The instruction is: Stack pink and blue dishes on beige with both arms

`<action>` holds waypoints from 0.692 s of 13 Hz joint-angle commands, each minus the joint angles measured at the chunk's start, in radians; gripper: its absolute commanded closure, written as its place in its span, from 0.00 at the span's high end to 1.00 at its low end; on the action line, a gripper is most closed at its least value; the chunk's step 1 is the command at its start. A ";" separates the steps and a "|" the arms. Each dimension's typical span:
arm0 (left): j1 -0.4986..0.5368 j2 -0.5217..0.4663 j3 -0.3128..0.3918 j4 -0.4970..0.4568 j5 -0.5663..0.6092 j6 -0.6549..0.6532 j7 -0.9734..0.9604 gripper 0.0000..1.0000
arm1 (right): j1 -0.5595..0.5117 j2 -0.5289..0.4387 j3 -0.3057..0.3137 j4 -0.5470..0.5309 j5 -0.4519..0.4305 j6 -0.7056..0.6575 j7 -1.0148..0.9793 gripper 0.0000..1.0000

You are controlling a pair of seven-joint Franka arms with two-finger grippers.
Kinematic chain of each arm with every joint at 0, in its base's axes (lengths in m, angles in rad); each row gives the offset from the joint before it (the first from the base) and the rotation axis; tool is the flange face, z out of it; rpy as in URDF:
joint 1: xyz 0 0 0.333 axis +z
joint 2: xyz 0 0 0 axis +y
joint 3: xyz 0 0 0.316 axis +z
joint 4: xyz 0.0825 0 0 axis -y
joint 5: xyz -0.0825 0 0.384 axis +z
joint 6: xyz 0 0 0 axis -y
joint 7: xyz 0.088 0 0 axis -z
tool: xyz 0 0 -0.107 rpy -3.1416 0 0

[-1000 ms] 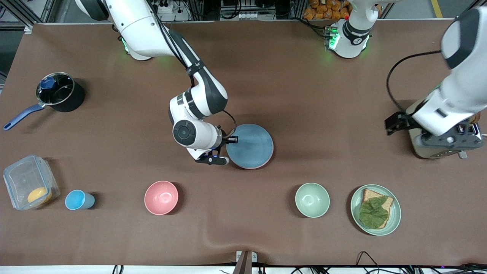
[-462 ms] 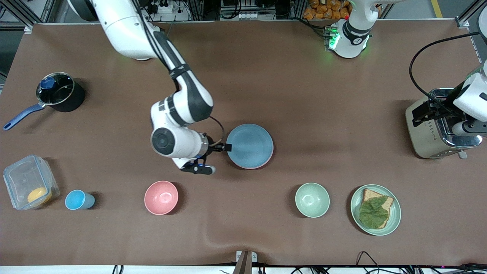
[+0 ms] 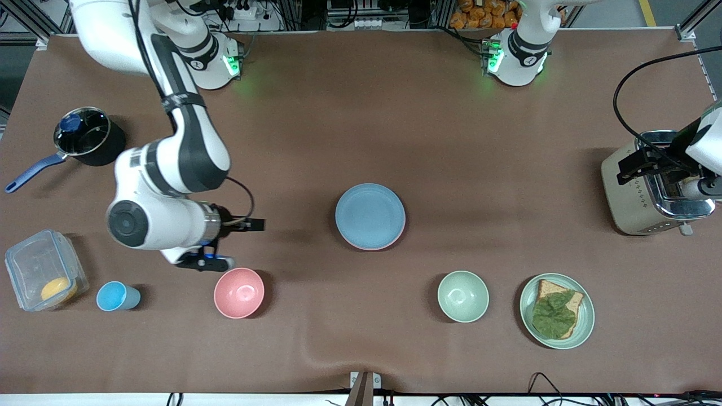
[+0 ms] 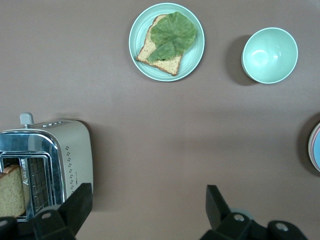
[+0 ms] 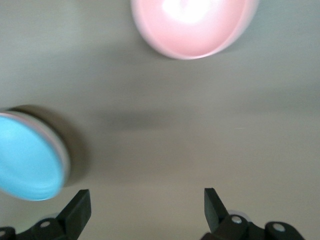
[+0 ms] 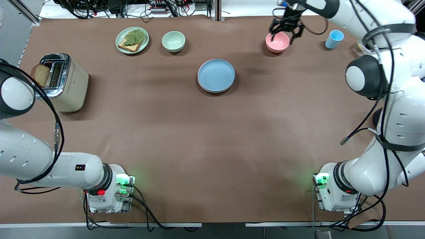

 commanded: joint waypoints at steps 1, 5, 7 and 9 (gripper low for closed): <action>-0.010 -0.051 0.017 -0.050 -0.021 -0.009 0.034 1.00 | -0.043 -0.063 0.000 -0.026 -0.075 -0.056 -0.089 1.00; 0.012 -0.049 0.018 -0.048 -0.022 -0.047 0.110 1.00 | -0.137 -0.180 -0.010 -0.103 -0.143 -0.060 -0.191 1.00; 0.017 -0.046 0.017 -0.045 -0.024 -0.047 0.097 1.00 | -0.192 -0.265 0.000 -0.141 -0.220 -0.058 -0.205 1.00; 0.018 -0.043 0.015 -0.039 -0.024 -0.047 0.093 1.00 | -0.258 -0.339 0.021 -0.146 -0.227 -0.066 -0.289 1.00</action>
